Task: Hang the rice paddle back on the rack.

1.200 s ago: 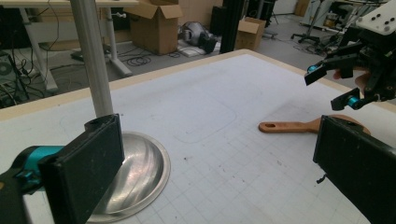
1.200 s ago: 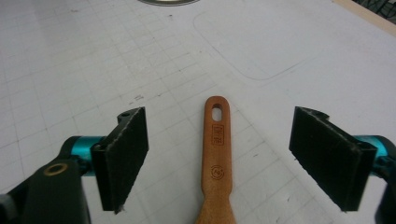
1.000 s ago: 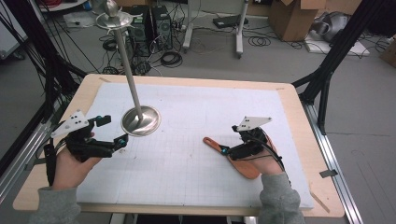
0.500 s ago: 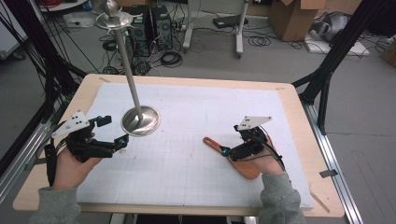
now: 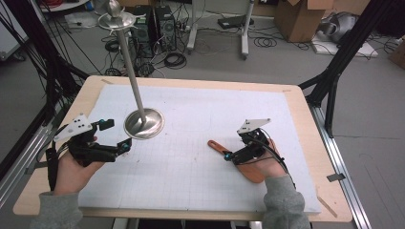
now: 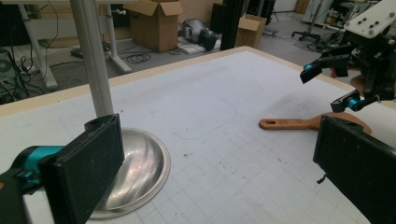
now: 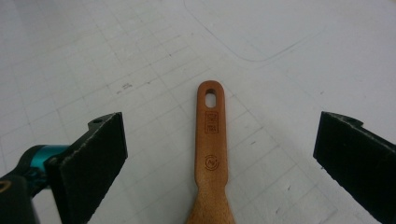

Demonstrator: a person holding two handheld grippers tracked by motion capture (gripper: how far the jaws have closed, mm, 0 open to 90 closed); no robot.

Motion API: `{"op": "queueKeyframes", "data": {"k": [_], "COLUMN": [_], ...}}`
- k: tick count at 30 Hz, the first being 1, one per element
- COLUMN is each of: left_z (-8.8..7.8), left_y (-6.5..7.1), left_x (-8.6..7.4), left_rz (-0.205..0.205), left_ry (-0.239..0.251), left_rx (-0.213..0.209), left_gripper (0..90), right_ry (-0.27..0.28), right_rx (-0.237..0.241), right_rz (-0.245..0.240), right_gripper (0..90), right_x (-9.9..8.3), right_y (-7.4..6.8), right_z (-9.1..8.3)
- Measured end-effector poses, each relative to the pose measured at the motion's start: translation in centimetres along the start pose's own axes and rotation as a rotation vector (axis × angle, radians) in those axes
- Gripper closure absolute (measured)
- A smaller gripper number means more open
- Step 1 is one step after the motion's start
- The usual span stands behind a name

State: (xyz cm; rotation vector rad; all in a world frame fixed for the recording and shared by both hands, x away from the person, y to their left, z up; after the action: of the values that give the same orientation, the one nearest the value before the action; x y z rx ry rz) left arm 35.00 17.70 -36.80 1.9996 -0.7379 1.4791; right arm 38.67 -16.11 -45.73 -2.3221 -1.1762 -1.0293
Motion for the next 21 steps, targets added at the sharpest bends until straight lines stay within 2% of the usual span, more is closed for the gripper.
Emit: {"op": "queueKeyframes", "data": {"k": [11,18,21], "left_z": [0.0,-0.3,-0.2], "left_y": [0.2,0.1,0.1], "left_x": [-0.4,-0.5,-0.6], "left_rz": [-0.003,0.000,-0.002], "left_ry": [-0.013,-0.014,-0.019], "left_rx": [0.002,0.008,0.008], "left_gripper": [2.4,2.3,2.4], "right_ry": [-0.082,-0.109,-0.139], "right_rx": [-0.010,-0.009,-0.009], "right_rz": [0.026,0.045,0.046], "right_gripper": [3.2,5.7,13.7], "right_x": [-1.0,-1.3,-1.7], "right_y": [0.4,0.5,0.4], "right_z": [1.4,1.9,2.3]}}
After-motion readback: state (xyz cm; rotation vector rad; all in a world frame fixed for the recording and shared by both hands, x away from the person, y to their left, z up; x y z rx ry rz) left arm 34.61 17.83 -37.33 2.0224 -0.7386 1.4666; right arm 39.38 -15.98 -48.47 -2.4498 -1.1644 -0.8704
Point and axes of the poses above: each handheld gripper's, and its own axes: z roughly forward along the jaws, x roughly out of its top, y roughly to its right, the point moved 10 cm from there along z, roughly forward along the jaws, and after that the axes turned 1 degree about -x, right-handed, at the moved point
